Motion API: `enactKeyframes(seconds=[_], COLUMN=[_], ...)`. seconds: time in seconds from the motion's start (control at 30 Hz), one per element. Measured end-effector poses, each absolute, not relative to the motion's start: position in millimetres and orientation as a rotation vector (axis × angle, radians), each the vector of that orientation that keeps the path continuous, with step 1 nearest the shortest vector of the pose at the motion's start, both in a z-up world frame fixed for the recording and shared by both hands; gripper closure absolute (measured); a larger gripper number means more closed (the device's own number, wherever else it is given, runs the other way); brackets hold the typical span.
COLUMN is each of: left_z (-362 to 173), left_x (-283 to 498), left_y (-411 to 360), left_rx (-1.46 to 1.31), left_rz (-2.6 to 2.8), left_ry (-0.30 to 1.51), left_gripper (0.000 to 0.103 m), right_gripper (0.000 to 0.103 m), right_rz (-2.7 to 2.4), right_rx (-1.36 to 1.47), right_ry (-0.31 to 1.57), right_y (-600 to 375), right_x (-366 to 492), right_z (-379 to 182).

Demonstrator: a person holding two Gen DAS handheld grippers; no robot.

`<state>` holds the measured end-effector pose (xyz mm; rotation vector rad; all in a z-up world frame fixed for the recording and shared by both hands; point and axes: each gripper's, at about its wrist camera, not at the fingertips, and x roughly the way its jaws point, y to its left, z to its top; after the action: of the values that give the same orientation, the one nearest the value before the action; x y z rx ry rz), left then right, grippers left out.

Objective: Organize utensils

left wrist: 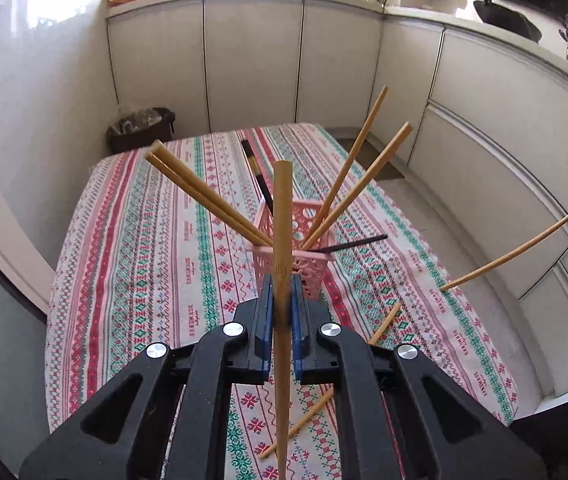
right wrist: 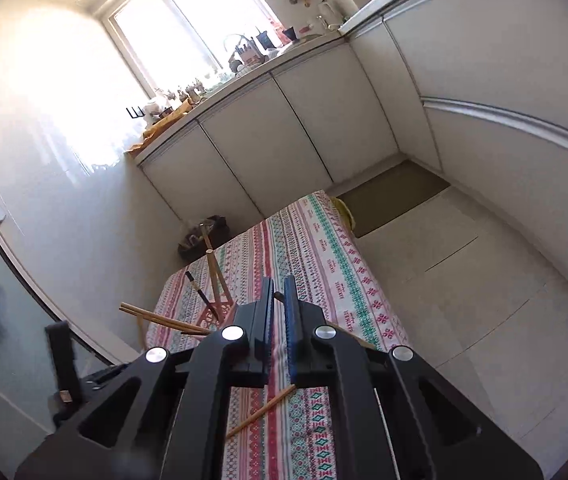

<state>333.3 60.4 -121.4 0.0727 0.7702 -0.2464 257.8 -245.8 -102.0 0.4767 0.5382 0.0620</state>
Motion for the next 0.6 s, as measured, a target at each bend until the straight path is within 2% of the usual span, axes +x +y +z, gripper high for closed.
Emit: enactKeyframes(seconds=[0.23,0.6], left_z=[-77.8,-73.5], left_x=[311.5,304.2], left_y=[64.3,86.5], left_rx=[0.048,-0.056], left_rz=[-0.281,-0.288], left_ry=[0.658,0.628], left_gripper=[0.096,0.096], right_gripper=[0.098,0.098], right_rz=[0.051,0.159], right_rx=[0.333,0.221], right_ry=[0.514,0.56], right_y=[-217.4,-186.1], right_x=[257.7,268.8], right_z=[-100.6,-95.5])
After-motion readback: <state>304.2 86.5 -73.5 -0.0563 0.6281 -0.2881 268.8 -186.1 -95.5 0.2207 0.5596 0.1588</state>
